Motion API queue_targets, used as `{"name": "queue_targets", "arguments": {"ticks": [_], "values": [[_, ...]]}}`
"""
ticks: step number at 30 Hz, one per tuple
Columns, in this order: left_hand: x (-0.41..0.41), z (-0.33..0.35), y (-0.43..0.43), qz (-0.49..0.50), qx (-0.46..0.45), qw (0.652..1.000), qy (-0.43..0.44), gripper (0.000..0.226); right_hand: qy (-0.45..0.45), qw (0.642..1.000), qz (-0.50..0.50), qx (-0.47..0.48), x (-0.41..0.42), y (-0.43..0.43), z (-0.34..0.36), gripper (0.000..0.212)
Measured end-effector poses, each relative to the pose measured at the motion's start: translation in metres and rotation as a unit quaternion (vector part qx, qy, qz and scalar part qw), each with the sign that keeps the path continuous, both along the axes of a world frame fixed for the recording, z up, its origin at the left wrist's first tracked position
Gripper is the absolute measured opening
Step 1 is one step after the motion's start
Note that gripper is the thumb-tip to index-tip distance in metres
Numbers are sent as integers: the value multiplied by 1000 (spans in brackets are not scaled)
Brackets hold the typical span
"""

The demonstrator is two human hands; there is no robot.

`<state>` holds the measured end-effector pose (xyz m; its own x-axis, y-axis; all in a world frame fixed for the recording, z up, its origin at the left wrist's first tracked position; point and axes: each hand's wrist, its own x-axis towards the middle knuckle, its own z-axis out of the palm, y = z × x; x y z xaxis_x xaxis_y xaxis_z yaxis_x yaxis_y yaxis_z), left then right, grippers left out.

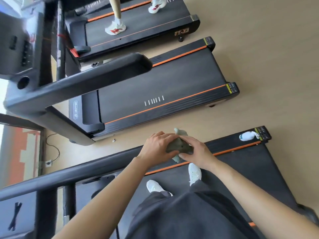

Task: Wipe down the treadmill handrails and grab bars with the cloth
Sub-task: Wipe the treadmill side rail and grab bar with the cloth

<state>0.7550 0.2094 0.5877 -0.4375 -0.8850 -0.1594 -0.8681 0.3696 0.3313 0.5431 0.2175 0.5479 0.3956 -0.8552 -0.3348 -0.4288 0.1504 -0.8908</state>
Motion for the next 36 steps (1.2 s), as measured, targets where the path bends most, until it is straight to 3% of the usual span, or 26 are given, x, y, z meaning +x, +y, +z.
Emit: {"name": "queue_targets", "arguments": {"ticks": [7, 10, 15, 19, 22, 27, 31, 36], "values": [[-35, 5, -17, 43, 128, 987, -87, 51, -18, 995, 9, 99, -11, -8, -14, 78], [-36, 5, -16, 50, 126, 985, -103, 54, -3, 994, 22, 107, -12, -13, -11, 75], [-12, 9, -1, 89, 81, 990, -69, 58, -9, 993, 35, 111, -8, -21, 9, 50], [13, 10, 11, 119, 57, 990, -45, 59, 78, 993, 84, 14, 10, -28, 19, 43], [35, 12, 8, 152, 79, 985, -35, 75, 138, 980, 143, -32, 32, -38, 28, 44], [81, 6, -4, 163, 188, 968, 20, 50, 184, 964, 189, -20, 64, -51, 47, 39], [101, 1, -23, 126, 285, 946, 92, 51, 206, 957, 204, 19, 79, -64, 53, 34], [120, -9, -44, 55, 413, 899, 136, 54, 273, 921, 254, 108, 87, -84, 52, 45]]}}
